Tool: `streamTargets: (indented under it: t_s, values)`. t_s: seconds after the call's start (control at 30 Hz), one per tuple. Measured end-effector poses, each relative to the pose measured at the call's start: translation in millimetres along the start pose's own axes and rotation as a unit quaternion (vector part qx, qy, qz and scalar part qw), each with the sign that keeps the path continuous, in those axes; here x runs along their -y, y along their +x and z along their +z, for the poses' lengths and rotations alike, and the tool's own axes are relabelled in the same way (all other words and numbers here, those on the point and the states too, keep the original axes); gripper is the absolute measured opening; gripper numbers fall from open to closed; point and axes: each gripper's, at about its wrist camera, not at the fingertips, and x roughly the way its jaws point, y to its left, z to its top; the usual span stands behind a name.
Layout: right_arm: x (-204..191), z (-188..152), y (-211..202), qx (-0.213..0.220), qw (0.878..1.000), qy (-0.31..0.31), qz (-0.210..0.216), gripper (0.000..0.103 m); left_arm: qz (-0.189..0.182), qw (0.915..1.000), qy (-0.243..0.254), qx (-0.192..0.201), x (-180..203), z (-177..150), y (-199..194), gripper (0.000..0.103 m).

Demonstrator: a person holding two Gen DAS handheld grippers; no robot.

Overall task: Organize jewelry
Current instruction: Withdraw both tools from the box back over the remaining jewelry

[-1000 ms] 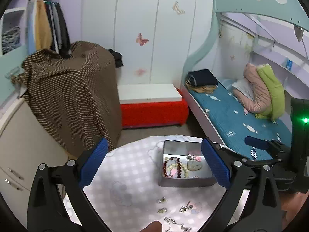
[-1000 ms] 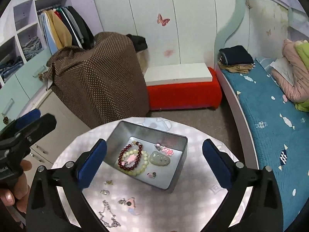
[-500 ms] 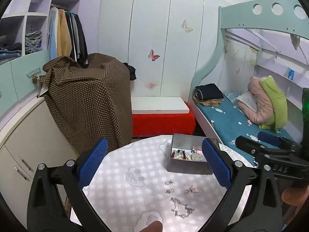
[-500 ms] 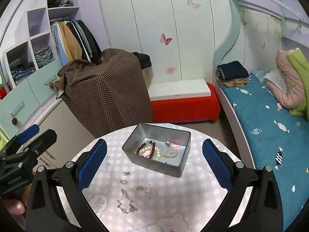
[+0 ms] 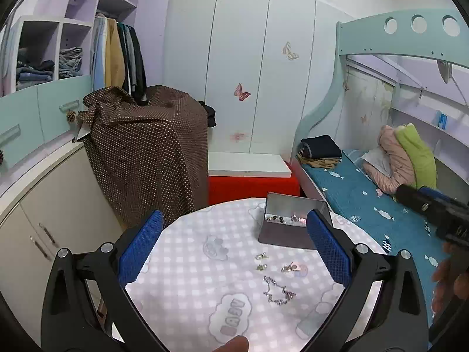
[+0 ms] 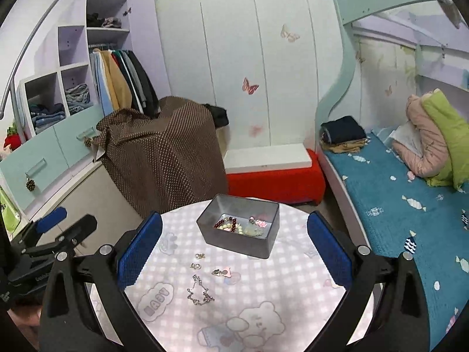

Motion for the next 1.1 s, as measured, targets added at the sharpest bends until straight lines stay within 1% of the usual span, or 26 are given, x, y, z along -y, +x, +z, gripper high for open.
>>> streamTargets:
  t_s: [0.13,0.23,0.37,0.5,0.7,0.9,1.1]
  values:
    - [2,-8,-20,0.022,0.999,0.0,-0.024,0.095,0.009,1.0,-0.001,0.0,-5,-10,-8,0.098]
    - [5,-17,-26,0.022,0.999,0.001,-0.034,0.095,0.011,0.9999,-0.002,-0.009,-8,-20,-8,0.098]
    - [10,-36,-28,0.008,0.999,0.005,-0.045,0.095,0.003,0.9995,0.002,-0.031,-9,-40,-3,0.098]
    - [13,-50,-24,-0.012,0.999,0.012,-0.046,0.095,-0.005,0.9983,0.007,-0.057,-4,-58,8,0.098]
    - [15,-57,-19,-0.025,0.998,0.019,-0.045,0.095,-0.016,0.9967,0.016,-0.078,7,-73,21,0.098]
    - [18,-58,-12,-0.033,0.998,0.023,-0.043,0.095,-0.024,0.9931,0.036,-0.109,30,-87,50,0.098]
    - [27,-63,0,-0.052,0.997,0.031,-0.045,0.095,-0.02,0.9844,0.065,-0.163,54,-112,105,0.098]
